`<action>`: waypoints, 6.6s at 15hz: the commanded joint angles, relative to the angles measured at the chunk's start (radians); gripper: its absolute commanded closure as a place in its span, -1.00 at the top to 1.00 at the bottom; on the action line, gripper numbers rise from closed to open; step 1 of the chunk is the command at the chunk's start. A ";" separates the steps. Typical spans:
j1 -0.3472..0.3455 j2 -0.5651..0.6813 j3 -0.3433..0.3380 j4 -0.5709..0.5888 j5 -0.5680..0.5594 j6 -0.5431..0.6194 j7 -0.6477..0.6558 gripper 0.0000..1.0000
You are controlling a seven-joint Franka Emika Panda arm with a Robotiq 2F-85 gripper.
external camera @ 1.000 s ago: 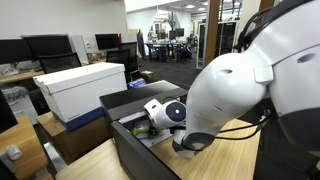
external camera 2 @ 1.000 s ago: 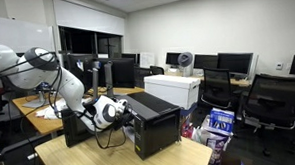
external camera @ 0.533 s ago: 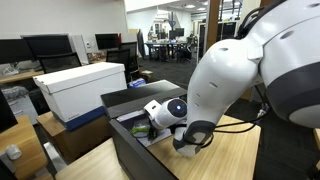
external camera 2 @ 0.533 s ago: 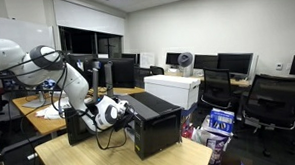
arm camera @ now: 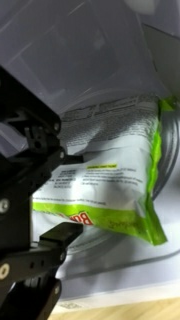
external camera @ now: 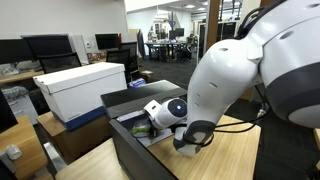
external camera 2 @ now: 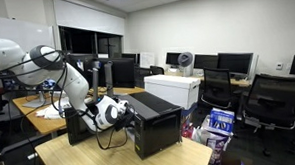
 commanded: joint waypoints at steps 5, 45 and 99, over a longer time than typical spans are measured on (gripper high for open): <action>-0.025 0.038 -0.005 0.037 -0.002 0.000 -0.066 -0.86; 0.649 -0.030 -0.097 -0.622 0.164 -0.036 0.039 -0.97; -0.262 -0.431 0.433 -0.516 -0.187 -0.269 0.061 -0.96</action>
